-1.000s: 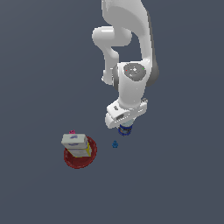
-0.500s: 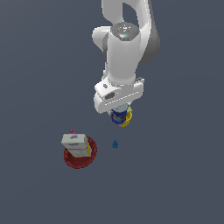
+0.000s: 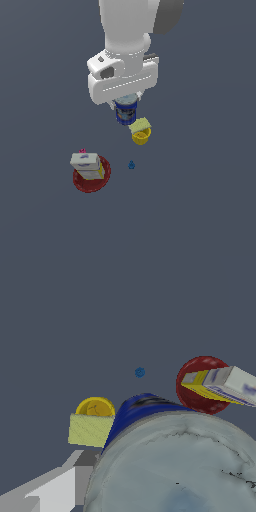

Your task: Pick up a designated object from a clutter of objects.

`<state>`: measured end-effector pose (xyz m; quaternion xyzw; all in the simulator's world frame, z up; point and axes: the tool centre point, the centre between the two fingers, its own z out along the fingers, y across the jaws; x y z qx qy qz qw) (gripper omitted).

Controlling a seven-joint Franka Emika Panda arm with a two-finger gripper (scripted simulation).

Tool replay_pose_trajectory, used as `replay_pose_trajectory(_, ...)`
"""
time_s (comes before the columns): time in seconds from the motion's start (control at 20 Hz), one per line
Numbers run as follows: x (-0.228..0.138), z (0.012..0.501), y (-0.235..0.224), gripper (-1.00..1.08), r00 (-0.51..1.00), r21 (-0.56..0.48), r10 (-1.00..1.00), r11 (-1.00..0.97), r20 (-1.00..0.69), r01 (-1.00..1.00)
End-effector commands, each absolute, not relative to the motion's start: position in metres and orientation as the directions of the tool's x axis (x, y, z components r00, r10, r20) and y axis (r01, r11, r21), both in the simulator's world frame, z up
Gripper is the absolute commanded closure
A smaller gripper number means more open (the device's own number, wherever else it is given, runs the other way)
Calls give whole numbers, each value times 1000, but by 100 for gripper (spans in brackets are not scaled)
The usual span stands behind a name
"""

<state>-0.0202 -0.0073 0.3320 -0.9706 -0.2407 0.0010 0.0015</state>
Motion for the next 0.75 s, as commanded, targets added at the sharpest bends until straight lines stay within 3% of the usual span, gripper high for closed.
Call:
replay_pose_trajectory(0.0, -21, 354, -15, 108, 884, -2, 468, -884, 1, 468)
replay_pose_trajectory(0.7, -22, 404, -34, 108, 884, 0, 467, -884, 0, 467)
